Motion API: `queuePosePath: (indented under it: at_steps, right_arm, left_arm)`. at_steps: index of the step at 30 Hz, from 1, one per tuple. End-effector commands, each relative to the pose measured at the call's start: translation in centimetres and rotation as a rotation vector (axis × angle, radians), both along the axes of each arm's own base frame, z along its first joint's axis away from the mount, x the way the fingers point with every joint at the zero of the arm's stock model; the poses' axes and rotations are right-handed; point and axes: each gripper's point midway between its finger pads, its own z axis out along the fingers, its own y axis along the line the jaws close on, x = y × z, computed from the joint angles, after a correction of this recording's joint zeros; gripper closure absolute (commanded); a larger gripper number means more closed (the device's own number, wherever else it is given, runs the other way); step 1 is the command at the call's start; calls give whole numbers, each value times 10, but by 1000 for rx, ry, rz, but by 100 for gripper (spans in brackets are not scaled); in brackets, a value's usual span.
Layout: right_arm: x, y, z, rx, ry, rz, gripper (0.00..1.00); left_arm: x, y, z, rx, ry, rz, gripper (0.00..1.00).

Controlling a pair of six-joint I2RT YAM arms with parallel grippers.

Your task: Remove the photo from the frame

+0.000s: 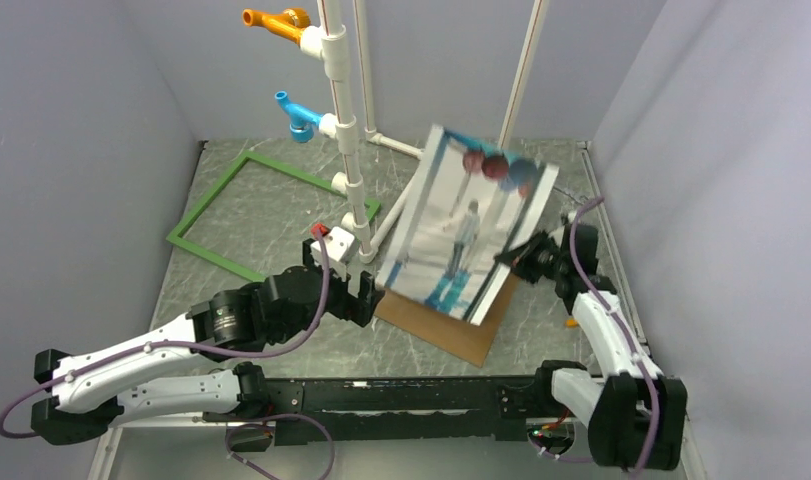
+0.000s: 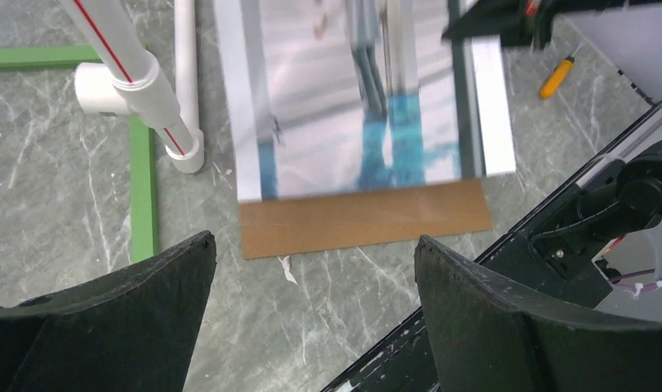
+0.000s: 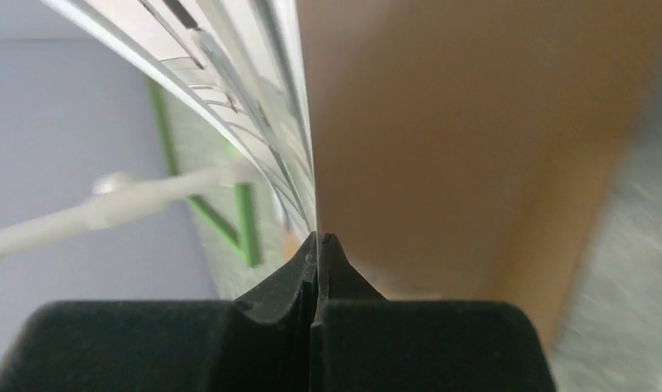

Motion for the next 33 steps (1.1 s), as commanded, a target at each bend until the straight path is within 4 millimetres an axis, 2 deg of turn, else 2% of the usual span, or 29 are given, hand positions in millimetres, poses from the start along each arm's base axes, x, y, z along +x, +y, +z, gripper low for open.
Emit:
queuePosePath:
  at_steps: [1,4,7,12,18,19,21,22,24,28,33]
  right_arm:
    - [-14,0,-60,66,85,23,100]
    - [-24,-1,-86,63,137,2,100]
    - [-29,-4,-98,46,162,-11,100]
    - [-28,-7,-108,-4,174,9,100]
    - [-25,-10,-106,-42,175,35,100]
    - [-26,-12,-106,-61,184,32,97]
    - [-28,-20,-106,-123,210,23,69]
    - [-31,-27,-107,-168,241,5,58]
    - [-33,-41,-104,-262,266,-31,47]
    - [-32,-56,-83,-380,235,-80,40]
    - [-32,-54,-66,-493,200,-85,39]
  left_arm:
    - [1,-15,8,-27,1,-25,6]
    - [1,-22,8,-28,8,-40,6]
    - [1,-25,9,-32,14,-50,6]
    - [1,-28,5,-26,20,-52,6]
    - [1,-29,7,-25,18,-55,3]
    - [1,-29,7,-21,18,-55,1]
    - [1,-29,8,-20,18,-54,1]
    - [2,-29,7,-16,18,-52,1]
    - [2,-29,7,-16,17,-54,1]
    - [3,-30,7,-18,12,-55,1]
    - [4,-35,8,-17,13,-65,1]
